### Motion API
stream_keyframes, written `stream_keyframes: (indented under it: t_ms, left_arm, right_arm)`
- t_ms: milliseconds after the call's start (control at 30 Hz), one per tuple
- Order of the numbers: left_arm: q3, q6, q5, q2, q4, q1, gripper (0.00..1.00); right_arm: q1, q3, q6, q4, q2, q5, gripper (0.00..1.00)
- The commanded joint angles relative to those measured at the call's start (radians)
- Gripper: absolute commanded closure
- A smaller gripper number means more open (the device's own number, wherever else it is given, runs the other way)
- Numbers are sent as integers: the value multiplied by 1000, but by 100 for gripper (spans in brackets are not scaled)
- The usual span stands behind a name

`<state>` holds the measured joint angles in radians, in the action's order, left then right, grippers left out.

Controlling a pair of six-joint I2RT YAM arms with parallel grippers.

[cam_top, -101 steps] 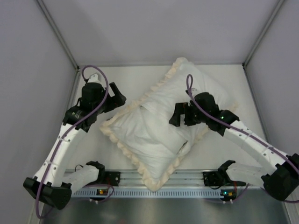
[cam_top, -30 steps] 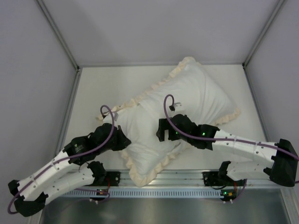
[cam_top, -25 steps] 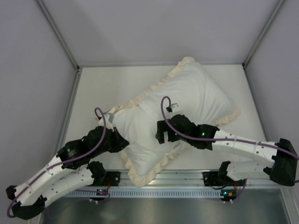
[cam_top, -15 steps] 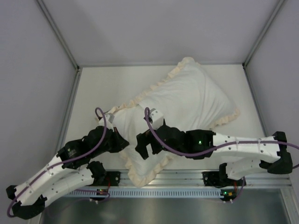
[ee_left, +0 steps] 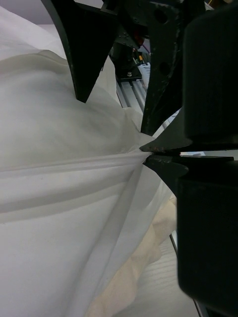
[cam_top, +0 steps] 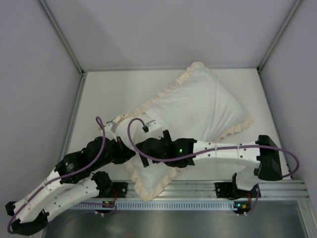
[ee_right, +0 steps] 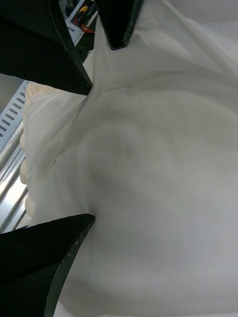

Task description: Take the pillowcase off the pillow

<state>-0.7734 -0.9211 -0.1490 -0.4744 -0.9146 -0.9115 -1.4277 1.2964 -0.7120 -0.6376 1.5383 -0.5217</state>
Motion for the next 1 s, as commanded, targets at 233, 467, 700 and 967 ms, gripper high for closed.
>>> stream_keyframes:
  t_ms: [233, 467, 700, 967]
  left_arm:
    - [31, 25, 49, 28, -40, -3, 100]
    - [49, 34, 28, 17, -40, -3, 100]
    - [43, 41, 37, -9, -38, -3, 100]
    - [10, 57, 65, 11, -36, -3, 100]
  right_arm:
    - [65, 58, -83, -65, -9, -32, 0]
    - [65, 35, -58, -33, -79, 58, 0]
    - [78, 4, -44, 32, -63, 88, 1]
    - [90, 18, -43, 33, 51, 141, 0]
